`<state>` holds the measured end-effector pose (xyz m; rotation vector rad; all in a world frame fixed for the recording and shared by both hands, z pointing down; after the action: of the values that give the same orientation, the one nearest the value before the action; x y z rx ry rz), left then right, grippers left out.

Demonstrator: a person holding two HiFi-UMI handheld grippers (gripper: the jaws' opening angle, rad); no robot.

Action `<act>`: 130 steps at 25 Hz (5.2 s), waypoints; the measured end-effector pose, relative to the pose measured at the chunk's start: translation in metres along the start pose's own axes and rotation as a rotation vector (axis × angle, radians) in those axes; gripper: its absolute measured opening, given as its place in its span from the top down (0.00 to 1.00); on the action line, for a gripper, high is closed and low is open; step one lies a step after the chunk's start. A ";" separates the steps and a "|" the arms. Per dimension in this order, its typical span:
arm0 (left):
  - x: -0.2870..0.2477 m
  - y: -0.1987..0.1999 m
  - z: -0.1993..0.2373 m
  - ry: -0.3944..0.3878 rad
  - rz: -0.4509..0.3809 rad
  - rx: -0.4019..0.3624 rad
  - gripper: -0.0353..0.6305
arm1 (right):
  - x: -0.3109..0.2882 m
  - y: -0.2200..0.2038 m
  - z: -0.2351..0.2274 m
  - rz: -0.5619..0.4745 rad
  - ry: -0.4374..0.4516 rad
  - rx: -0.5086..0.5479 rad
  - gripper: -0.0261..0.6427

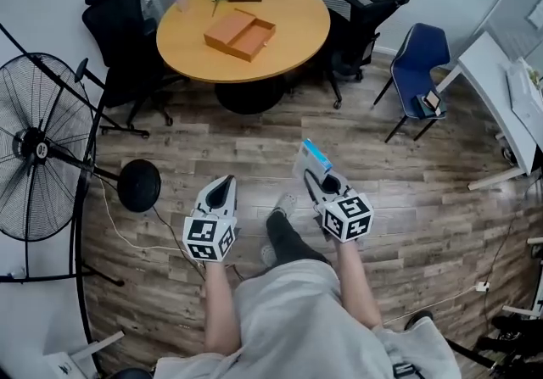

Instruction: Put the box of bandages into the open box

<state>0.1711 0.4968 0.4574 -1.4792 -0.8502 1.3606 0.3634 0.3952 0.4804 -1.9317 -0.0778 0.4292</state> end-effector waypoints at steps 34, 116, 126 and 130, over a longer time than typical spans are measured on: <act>-0.260 0.095 0.102 0.035 0.044 -0.046 0.93 | -0.202 0.085 -0.184 0.032 0.088 -0.216 0.87; -0.767 0.142 0.263 -0.285 0.308 -0.076 0.93 | -0.629 0.100 -0.455 0.345 -0.135 -1.115 0.87; -0.774 0.145 0.264 -0.276 0.299 -0.056 0.93 | -0.640 0.093 -0.455 0.368 -0.109 -1.131 0.87; -0.775 0.146 0.265 -0.272 0.301 -0.054 0.93 | -0.646 0.093 -0.455 0.352 -0.095 -1.138 0.87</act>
<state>-0.2191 -0.2239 0.5992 -1.5302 -0.8618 1.8055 -0.1011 -0.2064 0.7146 -3.0626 -0.0429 0.8238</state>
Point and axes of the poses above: the fingertips, and each gripper's own axes: x backward along the fingers, z to its left, y out of its top, the point moved 3 cm from there along x, backward along the fingers, and after that the axes turned 14 degrees about y, right-handed, at the moved point
